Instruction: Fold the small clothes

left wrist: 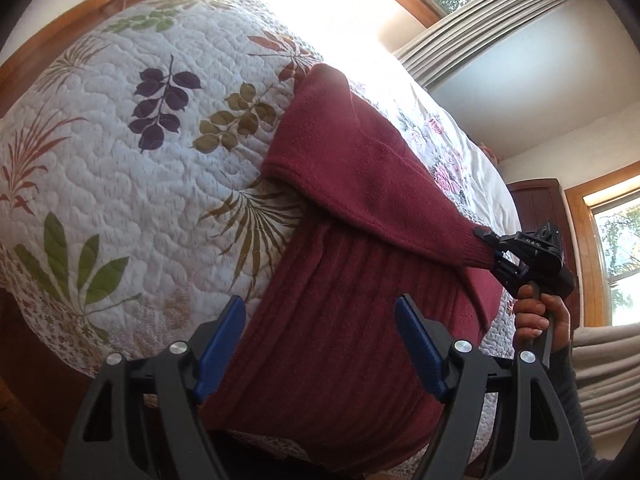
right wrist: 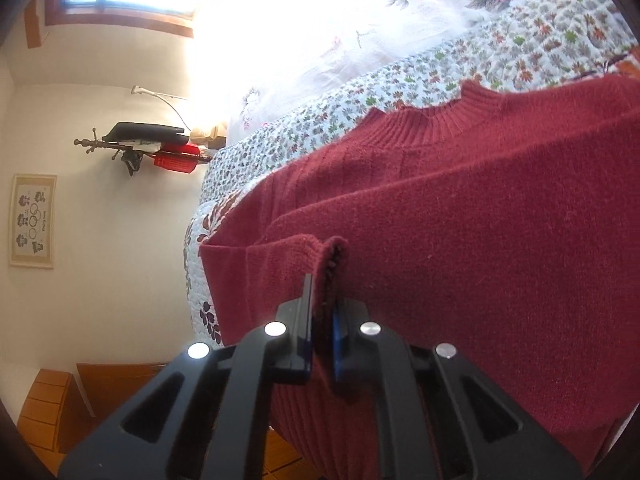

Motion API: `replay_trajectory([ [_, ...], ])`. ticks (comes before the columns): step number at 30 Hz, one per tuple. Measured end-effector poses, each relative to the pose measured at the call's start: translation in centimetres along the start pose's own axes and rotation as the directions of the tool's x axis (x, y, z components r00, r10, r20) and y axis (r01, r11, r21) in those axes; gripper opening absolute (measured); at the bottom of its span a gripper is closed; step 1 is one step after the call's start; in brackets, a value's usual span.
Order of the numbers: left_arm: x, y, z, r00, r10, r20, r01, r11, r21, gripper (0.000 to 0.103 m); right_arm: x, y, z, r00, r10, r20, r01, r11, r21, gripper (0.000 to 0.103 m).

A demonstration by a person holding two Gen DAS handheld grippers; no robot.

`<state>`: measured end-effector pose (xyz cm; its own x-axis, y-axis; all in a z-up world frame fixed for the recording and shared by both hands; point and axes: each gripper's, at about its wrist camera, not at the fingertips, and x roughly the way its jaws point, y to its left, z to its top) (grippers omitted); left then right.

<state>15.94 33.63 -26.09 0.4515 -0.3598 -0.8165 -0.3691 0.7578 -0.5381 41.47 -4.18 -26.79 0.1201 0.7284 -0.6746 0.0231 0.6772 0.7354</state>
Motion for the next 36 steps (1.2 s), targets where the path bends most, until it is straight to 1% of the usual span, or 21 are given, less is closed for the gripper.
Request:
replay_trajectory([
  [4, 0.8, -1.2, 0.4, 1.0, 0.001, -0.014, -0.001, 1.0, 0.026, 0.077, -5.2, 2.9, 1.0, 0.994, -0.012, 0.11, 0.021, 0.996, -0.083, 0.006],
  [8, 1.2, -2.5, 1.1, 1.0, -0.003, -0.011, 0.004, 0.998, 0.06, 0.077, -11.9, 4.7, 1.2, 0.972, -0.011, 0.233, 0.05, 0.985, -0.166, 0.006],
  [10, 1.6, -2.9, 1.3, 1.0, -0.007, -0.016, 0.009, 0.998, 0.065, 0.077, -14.7, 4.4, 1.0, 0.959, -0.012, 0.284, 0.063, 0.983, -0.17, 0.006],
  [12, 2.1, -3.1, 1.4, 1.0, -0.009, -0.027, 0.011, 0.998, 0.067, 0.077, -16.7, 3.2, 0.7, 0.945, -0.024, 0.326, 0.077, 0.986, -0.15, 0.006],
  [14, 2.4, -3.3, 1.5, 0.999, -0.011, -0.037, 0.014, 0.997, 0.073, 0.077, -18.2, 0.6, 0.5, 0.935, -0.05, 0.351, 0.092, 0.99, -0.103, 0.006],
  [17, 2.7, -3.6, 1.5, 0.999, -0.009, -0.044, 0.013, 0.996, 0.084, 0.077, -18.3, -4.2, 0.0, 0.934, -0.085, 0.348, 0.092, 0.996, -0.002, 0.006],
  [20, 3.2, -3.8, 1.7, 0.998, -0.004, -0.057, 0.009, 0.996, 0.084, 0.077, -16.5, -9.1, -0.9, 0.943, -0.116, 0.311, 0.095, 0.992, 0.082, 0.006],
  [22, 3.5, -4.0, 1.9, 0.998, -0.003, -0.062, 0.009, 0.996, 0.091, 0.077, -14.9, -11.5, -1.2, 0.951, -0.123, 0.283, 0.094, 0.989, 0.115, 0.006],
  [24, 3.6, -4.4, 2.0, 0.998, -0.004, -0.063, 0.01, 0.995, 0.102, 0.077, -13.7, -13.4, -1.2, 0.954, -0.142, 0.262, 0.105, 0.983, 0.149, 0.006],
  [25, 3.7, -4.6, 2.1, 0.998, -0.002, -0.063, 0.009, 0.994, 0.106, 0.077, -13.3, -14.3, -1.2, 0.956, -0.138, 0.257, 0.097, 0.981, 0.165, 0.006],
  [28, 4.1, -5.2, 2.4, 0.998, -0.002, -0.07, 0.011, 0.993, 0.116, 0.077, -12.5, -15.8, -1.1, 0.96, -0.122, 0.252, 0.074, 0.979, 0.191, 0.006],
  [32, 4.6, -6.1, 2.5, 0.997, 0.0, -0.076, 0.01, 0.991, 0.133, 0.077, -12.0, -16.5, -1.0, 0.965, -0.105, 0.239, 0.062, 0.981, 0.184, 0.006],
  [33, 4.8, -6.2, 2.5, 0.997, 0.0, -0.08, 0.01, 0.991, 0.133, 0.077, -11.8, -17.0, -0.9, 0.968, -0.103, 0.228, 0.06, 0.98, 0.188, 0.009],
  [35, 5.2, -6.5, 2.5, 0.996, -0.001, -0.089, 0.013, 0.991, 0.133, 0.077, -12.2, -18.1, -1.3, 0.968, -0.093, 0.233, 0.044, 0.977, 0.207, 0.009],
  [36, 5.4, -6.7, 2.5, 0.996, -0.002, -0.091, 0.015, 0.991, 0.136, 0.077, -12.7, -18.3, -1.6, 0.967, -0.086, 0.24, 0.034, 0.977, 0.211, 0.014],
])
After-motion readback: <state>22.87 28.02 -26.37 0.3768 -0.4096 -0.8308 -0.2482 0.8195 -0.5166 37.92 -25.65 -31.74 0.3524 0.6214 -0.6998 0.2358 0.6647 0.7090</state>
